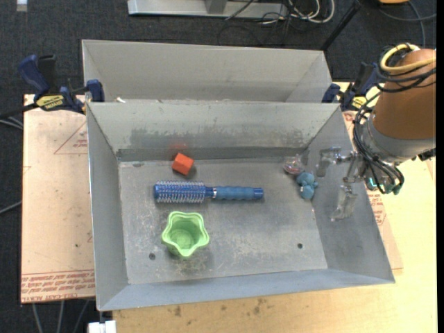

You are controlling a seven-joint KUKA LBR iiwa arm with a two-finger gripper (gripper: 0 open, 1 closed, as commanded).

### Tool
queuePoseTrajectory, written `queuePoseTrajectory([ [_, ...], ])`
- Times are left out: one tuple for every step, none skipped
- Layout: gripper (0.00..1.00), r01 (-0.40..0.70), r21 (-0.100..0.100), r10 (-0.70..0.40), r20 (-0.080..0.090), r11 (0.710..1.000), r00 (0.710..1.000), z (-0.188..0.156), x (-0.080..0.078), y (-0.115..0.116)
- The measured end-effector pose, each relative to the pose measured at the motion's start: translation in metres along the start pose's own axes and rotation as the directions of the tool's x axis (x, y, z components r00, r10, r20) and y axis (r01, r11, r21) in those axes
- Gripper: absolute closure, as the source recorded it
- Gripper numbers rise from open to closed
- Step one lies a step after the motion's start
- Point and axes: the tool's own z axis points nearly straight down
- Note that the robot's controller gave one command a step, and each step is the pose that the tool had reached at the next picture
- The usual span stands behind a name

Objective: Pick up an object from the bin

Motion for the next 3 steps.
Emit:
queuePoseTrajectory([
  [0.00,-0.087,-0.002,0.087,0.002,0.996,0.996,0.083,-0.037,0.013],
  [0.00,0.200,0.002,-0.200,0.008,0.980,0.980,0.134,-0.086,-0.003],
  [0.00,0.514,0.007,-0.514,0.008,0.858,0.858,0.093,-0.061,-0.024],
])
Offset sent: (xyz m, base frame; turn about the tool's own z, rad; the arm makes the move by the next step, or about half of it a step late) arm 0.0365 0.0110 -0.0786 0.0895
